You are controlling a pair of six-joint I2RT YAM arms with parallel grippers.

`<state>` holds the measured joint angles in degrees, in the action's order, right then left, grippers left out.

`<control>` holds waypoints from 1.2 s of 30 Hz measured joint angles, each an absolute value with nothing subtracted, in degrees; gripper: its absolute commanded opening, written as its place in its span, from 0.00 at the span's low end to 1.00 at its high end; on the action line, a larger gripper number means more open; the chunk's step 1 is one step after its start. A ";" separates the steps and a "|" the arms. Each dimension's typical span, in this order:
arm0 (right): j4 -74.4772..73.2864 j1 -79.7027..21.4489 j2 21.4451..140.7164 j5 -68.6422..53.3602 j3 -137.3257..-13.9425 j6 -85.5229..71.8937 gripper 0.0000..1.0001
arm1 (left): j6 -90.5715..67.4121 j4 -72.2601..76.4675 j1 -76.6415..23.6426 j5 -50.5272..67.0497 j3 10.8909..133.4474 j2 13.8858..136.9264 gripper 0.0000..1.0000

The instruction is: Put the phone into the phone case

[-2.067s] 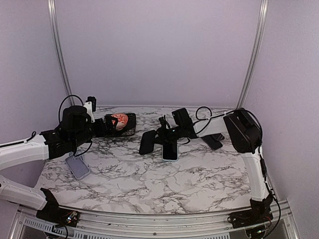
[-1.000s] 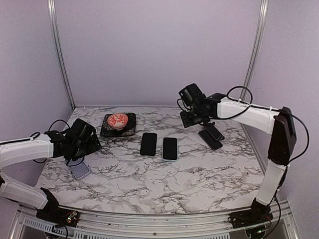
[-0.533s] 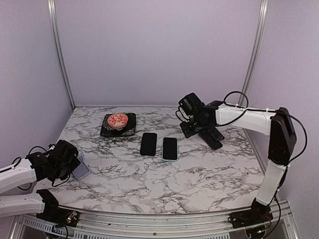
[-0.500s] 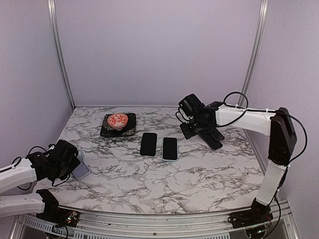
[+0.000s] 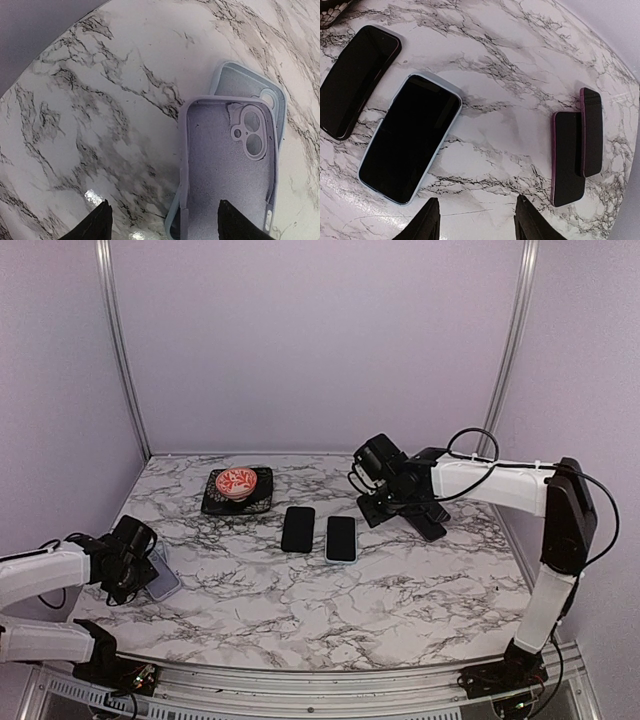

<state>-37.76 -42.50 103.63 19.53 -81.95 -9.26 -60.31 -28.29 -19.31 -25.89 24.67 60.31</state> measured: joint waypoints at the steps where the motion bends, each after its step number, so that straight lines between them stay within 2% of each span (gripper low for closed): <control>1: -38.04 -42.50 103.46 19.57 -81.95 -9.26 0.49 | -59.79 -27.57 -19.18 -25.36 24.67 60.80 0.73; 7: -39.46 -42.52 102.26 19.81 -81.84 -8.93 0.49 | -57.10 -22.92 -17.89 -23.40 25.50 66.54 0.51; 8: -39.70 -42.52 102.04 19.88 -81.84 -8.73 0.49 | -56.82 -21.93 -17.61 -23.35 26.02 67.64 0.44; 11: -40.16 -42.54 101.43 20.18 -81.84 -7.94 0.49 | -56.51 -19.49 -17.32 -23.31 27.16 70.83 0.14; 13: -40.45 -42.54 101.30 20.58 -81.84 -7.14 0.49 | -56.47 -19.03 -17.23 -23.83 27.73 71.92 0.00; 20: -41.10 -42.52 101.32 22.15 -82.24 -3.88 0.49 | -57.43 -20.29 -16.86 -23.70 28.10 69.71 0.00; 27: -40.56 -41.28 101.41 21.69 -83.44 -1.83 0.50 | -56.75 -27.24 -18.46 -23.27 30.02 60.77 0.00; 32: -39.20 -38.13 101.21 19.09 -83.26 -2.02 0.51 | -57.74 -29.54 -32.95 -24.36 39.99 62.24 0.00; 36: -37.98 -35.97 100.09 17.34 -81.45 -2.74 0.52 | -59.68 -29.52 -48.31 -24.99 52.60 75.33 0.00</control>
<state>-37.98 -35.97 100.09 17.34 -81.45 -2.74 -59.68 -29.52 -48.31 -24.99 52.60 75.33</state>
